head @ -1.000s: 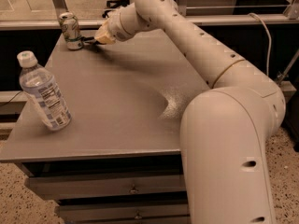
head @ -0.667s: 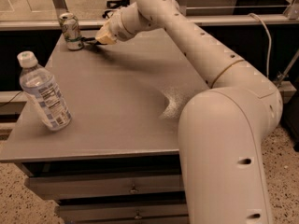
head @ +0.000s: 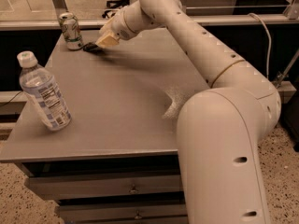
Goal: Move rxbar chocolate near 7up can
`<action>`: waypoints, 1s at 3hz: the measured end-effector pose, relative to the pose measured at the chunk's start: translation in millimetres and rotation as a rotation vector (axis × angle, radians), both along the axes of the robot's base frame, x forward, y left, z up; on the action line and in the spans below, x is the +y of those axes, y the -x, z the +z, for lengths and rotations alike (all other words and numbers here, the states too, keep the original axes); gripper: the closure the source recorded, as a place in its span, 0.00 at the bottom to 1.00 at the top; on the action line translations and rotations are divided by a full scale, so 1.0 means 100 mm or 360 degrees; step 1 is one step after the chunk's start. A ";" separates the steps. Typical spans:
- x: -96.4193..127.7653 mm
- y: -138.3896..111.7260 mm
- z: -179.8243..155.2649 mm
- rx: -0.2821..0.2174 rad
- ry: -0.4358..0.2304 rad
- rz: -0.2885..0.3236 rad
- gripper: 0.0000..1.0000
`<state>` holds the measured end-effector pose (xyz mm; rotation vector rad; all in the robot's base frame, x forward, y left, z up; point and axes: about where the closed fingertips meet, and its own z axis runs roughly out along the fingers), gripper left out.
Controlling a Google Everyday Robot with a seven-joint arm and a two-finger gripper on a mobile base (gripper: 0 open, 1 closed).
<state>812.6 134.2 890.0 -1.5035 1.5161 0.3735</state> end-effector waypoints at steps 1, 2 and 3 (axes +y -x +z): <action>-0.04 0.01 -0.01 0.0020 0.0008 0.0008 0.01; -0.24 0.04 0.05 0.0074 -0.0041 0.0011 0.00; -0.68 0.12 0.26 0.0165 -0.0202 -0.0034 0.00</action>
Offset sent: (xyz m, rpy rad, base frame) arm -0.0043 -0.0595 0.0231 0.0717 0.0842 0.0011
